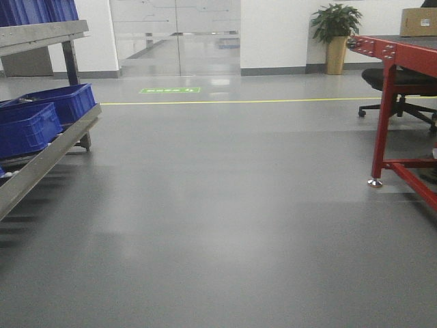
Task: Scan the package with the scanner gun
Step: 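Drive the base forward past the blue bins to the red-framed table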
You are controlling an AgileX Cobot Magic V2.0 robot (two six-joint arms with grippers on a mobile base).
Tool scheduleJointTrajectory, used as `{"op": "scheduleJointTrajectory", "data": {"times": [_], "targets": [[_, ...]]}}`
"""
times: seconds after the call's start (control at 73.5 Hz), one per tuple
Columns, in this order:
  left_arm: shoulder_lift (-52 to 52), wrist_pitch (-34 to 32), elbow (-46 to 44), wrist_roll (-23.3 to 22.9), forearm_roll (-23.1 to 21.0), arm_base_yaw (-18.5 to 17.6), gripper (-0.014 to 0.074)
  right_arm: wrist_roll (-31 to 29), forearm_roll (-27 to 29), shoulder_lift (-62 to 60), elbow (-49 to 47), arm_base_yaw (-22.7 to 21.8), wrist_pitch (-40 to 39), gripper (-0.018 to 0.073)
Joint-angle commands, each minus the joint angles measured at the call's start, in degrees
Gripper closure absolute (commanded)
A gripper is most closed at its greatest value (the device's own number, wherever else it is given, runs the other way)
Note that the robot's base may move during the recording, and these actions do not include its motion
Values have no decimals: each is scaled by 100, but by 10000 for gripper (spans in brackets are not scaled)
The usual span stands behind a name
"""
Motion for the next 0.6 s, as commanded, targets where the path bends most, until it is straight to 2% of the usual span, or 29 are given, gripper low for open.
{"op": "scheduleJointTrajectory", "data": {"times": [0.0, 0.585], "targets": [[-24, -103, -12, 10, -13, -11, 708, 0, -47, -21, -2, -20, -102, 727], [-24, -103, -12, 10, -13, -11, 708, 0, -47, -21, -2, -20, -102, 727]]}}
